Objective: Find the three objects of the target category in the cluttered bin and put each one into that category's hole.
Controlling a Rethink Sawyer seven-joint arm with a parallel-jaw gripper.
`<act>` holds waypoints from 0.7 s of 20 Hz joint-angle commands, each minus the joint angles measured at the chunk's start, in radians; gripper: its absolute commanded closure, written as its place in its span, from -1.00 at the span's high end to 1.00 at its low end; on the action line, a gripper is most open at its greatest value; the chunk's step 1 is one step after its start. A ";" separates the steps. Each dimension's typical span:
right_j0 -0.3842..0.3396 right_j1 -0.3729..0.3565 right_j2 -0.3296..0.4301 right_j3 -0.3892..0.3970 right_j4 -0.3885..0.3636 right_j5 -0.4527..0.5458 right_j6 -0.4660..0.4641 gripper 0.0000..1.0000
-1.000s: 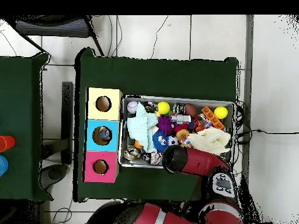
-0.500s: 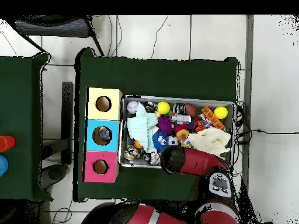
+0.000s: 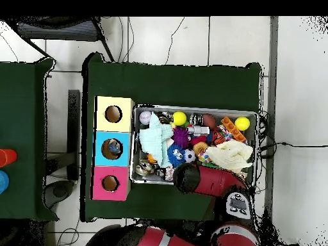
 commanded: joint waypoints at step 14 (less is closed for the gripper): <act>0.041 -0.076 0.057 0.091 0.012 -0.065 0.100 -1.00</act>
